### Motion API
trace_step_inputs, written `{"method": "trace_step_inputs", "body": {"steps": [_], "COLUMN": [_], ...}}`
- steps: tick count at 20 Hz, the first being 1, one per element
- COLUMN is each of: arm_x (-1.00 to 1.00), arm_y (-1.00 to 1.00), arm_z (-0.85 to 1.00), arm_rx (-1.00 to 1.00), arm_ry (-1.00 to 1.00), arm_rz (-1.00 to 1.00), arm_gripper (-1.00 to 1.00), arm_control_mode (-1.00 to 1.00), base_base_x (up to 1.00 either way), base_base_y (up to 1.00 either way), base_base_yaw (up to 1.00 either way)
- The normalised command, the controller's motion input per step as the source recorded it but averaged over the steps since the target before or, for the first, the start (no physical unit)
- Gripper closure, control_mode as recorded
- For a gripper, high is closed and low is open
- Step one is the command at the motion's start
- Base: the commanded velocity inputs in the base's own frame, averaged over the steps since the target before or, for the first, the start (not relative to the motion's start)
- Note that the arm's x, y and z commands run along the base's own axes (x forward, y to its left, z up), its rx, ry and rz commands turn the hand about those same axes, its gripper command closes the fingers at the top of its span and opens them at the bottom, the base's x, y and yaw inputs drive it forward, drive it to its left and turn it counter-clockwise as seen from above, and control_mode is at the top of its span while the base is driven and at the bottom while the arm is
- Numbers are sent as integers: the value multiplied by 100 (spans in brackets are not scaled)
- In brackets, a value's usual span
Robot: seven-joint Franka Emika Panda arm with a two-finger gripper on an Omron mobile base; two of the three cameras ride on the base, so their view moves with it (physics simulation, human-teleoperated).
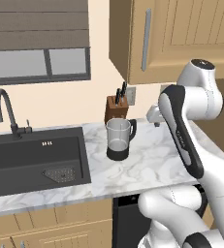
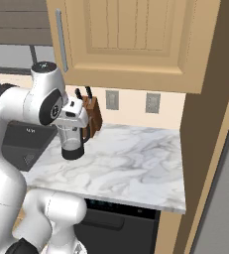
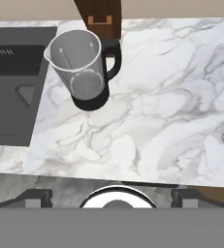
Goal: Turn on the sink faucet and place the jug under the water for a few seconds to fill it up.
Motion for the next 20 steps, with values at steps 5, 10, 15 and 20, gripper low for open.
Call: {"method": "trace_step_inputs", "body": {"steps": [5,10,15,20], "arm_x": [-16,1,0,0], "arm_y": [0,0,0,0], "arm_z": [-10,0,0,0], "arm_rx": [0,0,0,0], "arm_ry": [0,0,0,0], "arm_rz": [0,0,0,0], "arm_gripper": [-100,-100,-100,-100], "arm_control_mode": [-100,-100,-100,-100], "base_base_x": [0,0,0,0], "base_base_y": [0,0,0,0], "base_base_yaw": [0,0,0,0]}}
